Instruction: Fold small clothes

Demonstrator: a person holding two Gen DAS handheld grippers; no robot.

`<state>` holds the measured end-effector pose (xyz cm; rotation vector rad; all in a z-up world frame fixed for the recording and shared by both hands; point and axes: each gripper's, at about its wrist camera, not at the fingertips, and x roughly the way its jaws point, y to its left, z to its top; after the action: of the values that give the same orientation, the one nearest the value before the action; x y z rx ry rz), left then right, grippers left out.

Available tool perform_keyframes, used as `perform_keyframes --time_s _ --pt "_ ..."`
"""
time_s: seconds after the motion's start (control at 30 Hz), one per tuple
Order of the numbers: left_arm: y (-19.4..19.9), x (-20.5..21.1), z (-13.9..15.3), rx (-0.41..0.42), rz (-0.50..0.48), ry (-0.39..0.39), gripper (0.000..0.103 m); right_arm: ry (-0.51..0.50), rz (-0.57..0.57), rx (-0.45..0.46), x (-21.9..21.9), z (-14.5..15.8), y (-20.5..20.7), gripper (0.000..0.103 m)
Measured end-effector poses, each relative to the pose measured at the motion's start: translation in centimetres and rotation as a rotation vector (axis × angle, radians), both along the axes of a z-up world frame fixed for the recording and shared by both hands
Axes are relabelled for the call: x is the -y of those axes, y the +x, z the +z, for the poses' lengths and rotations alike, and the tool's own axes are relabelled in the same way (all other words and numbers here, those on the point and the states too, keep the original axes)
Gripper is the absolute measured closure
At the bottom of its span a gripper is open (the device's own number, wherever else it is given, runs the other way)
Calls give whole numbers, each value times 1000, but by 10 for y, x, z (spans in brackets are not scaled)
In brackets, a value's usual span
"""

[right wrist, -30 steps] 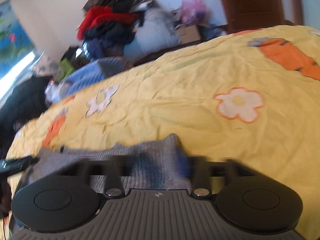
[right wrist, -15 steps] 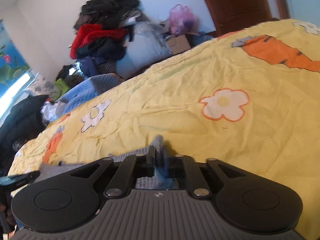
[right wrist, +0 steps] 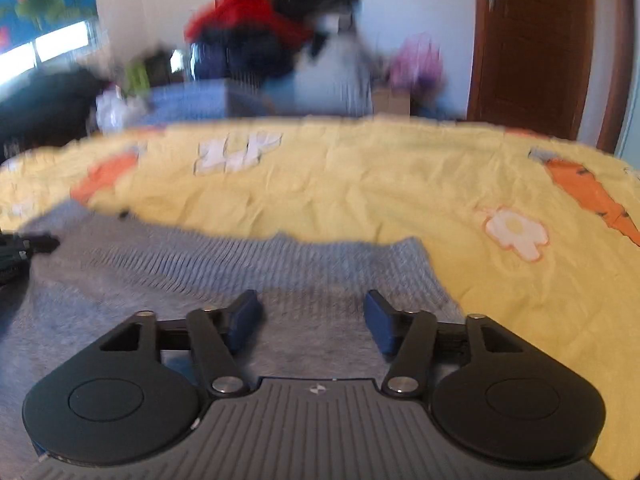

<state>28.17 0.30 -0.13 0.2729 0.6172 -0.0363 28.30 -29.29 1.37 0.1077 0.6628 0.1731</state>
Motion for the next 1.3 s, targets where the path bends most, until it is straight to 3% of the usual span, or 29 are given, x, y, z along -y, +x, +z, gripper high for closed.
perform_keyframes --time_s 0.13,0.23,0.27,0.33,0.4,0.47,0.57,0.77,0.83,0.87,0.9,0.93,1.03,1.1,1.23,1.3 --pt "-1 -2 1 1 5 -7 96 -25 -34 -9 -4 3 -1 41" --pt "-1 -5 2 1 9 -29 96 2 -129 12 -6 16 -23 37" --pt "-1 -7 2 -1 11 -41 96 40 -132 36 -4 19 -35 36" --pt "-1 -7 2 -1 12 -48 96 83 -95 59 -7 21 -58 25" --pt "0 -7 2 1 11 -39 96 37 -66 46 -16 17 -69 21" --pt "-1 -7 2 1 13 -36 96 -33 -58 15 -23 5 -69 21" --pt "-3 -7 2 4 17 -36 96 17 -74 29 -17 -4 -67 17" --pt "-11 -12 16 -54 22 -61 93 -10 -75 30 -22 -5 -69 16" --pt "-29 -20 30 -61 14 -116 86 -6 -77 32 -22 -5 -69 16" --pt "-39 -25 34 -52 -4 -156 62 -7 -77 32 -22 -5 -69 16" --pt "-46 -30 35 -55 -19 -194 10 -8 -78 33 -23 -5 -69 16" --pt "-51 -35 33 -68 -24 -229 0 -8 -79 33 -23 -5 -69 16" --pt "-50 -44 7 -134 -2 -237 0 -4 -76 30 -22 -5 -68 15" --pt "-48 -59 0 -113 25 -337 0 6 -73 26 -21 -5 -67 13" --pt "-50 -56 10 -131 80 -311 0 -25 -65 13 -25 -5 -63 10" --pt "-66 -63 27 -101 118 -329 0 -49 -71 7 -27 -1 -66 11"
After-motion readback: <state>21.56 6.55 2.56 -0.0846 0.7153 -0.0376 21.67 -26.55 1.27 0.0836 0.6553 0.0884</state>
